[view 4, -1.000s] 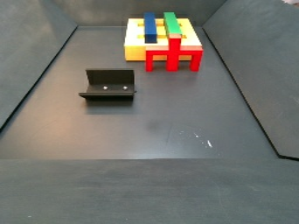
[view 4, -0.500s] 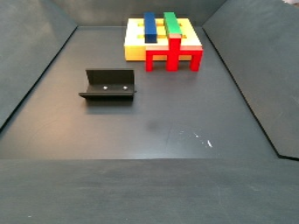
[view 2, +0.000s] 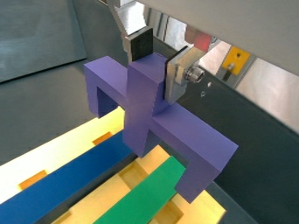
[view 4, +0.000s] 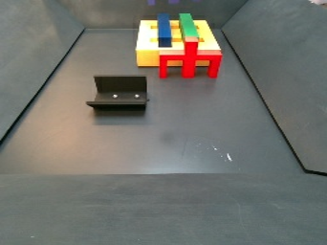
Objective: Pick up the purple object. Move up. Place the purple object on the fixture. Regrasp the purple object. Move to above the board. Insert the purple object.
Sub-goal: Insert the purple object.
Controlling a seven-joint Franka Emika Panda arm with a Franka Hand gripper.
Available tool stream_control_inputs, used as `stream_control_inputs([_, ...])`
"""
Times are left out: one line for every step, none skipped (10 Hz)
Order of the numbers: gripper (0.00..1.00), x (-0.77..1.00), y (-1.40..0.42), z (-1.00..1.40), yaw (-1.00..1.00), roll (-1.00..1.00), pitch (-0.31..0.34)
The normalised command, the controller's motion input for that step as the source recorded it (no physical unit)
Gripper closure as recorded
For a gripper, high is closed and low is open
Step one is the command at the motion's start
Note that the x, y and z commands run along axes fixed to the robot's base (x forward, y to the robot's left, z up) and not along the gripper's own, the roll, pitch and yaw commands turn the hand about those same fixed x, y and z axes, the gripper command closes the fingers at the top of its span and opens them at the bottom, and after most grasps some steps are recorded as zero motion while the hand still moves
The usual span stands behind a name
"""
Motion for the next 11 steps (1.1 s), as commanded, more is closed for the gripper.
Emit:
stream_control_inputs([1.00,0.25,0.00,-0.59,-0.14,0.09,0.000])
stream_control_inputs([1.00,0.06,0.00,-0.28,-0.06,0.18,-0.007])
stream_control_inputs([1.00,0.00,0.00,-0.04,0.01,0.15,0.000])
stream_control_inputs([1.00,-0.04,-0.05,0.00,0.00,0.04,0.000])
stream_control_inputs([1.00,-0.02,-0.06,0.00,0.00,0.06,-0.074])
stream_control_inputs([1.00,-0.05,0.00,-0.04,0.00,0.06,-0.284])
stream_control_inputs([1.00,0.00,0.00,-0.09,-0.03,0.09,-0.311])
stream_control_inputs([1.00,0.00,0.00,-0.08,-0.05,0.13,-0.314])
stream_control_inputs([1.00,-0.02,0.00,-0.05,-0.06,0.14,-0.336])
stream_control_inputs([1.00,-0.24,0.00,0.13,0.00,0.16,-0.299])
stream_control_inputs([1.00,-0.33,0.00,0.17,0.00,0.13,-0.227])
